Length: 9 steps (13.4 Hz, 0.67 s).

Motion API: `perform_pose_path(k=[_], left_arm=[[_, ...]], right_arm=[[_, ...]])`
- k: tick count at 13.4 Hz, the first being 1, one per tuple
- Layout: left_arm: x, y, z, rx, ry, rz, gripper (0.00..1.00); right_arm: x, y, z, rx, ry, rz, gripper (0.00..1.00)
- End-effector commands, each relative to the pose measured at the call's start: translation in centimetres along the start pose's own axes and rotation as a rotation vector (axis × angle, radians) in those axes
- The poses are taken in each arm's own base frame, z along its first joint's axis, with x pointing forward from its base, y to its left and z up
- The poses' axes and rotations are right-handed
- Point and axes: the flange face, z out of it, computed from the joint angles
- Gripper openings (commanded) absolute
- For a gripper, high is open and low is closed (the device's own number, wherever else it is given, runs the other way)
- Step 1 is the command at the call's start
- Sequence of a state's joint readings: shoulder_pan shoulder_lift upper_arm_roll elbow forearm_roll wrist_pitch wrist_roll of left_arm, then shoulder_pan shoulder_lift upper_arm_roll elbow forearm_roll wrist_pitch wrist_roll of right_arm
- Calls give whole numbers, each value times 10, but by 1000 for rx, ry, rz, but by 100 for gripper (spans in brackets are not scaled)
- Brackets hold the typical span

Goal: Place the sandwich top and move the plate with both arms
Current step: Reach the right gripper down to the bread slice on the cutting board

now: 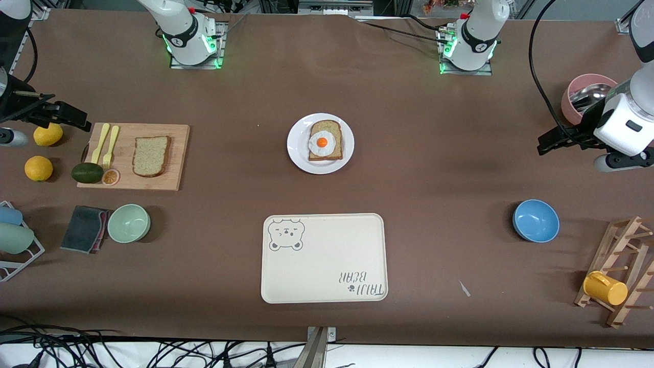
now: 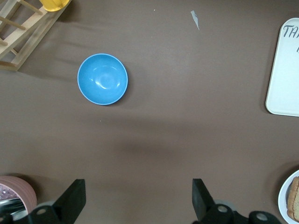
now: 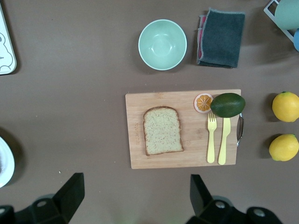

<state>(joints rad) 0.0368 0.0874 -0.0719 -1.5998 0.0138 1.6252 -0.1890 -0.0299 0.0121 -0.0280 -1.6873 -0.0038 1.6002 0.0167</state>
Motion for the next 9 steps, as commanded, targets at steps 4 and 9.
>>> perform_pose_path(k=[4, 9], left_arm=[[1, 3, 2, -22, 0, -4, 100], [1, 3, 4, -21, -3, -5, 100]], right_arm=[[1, -2, 8, -16, -16, -6, 100], [10, -19, 56, -120, -43, -39, 100]])
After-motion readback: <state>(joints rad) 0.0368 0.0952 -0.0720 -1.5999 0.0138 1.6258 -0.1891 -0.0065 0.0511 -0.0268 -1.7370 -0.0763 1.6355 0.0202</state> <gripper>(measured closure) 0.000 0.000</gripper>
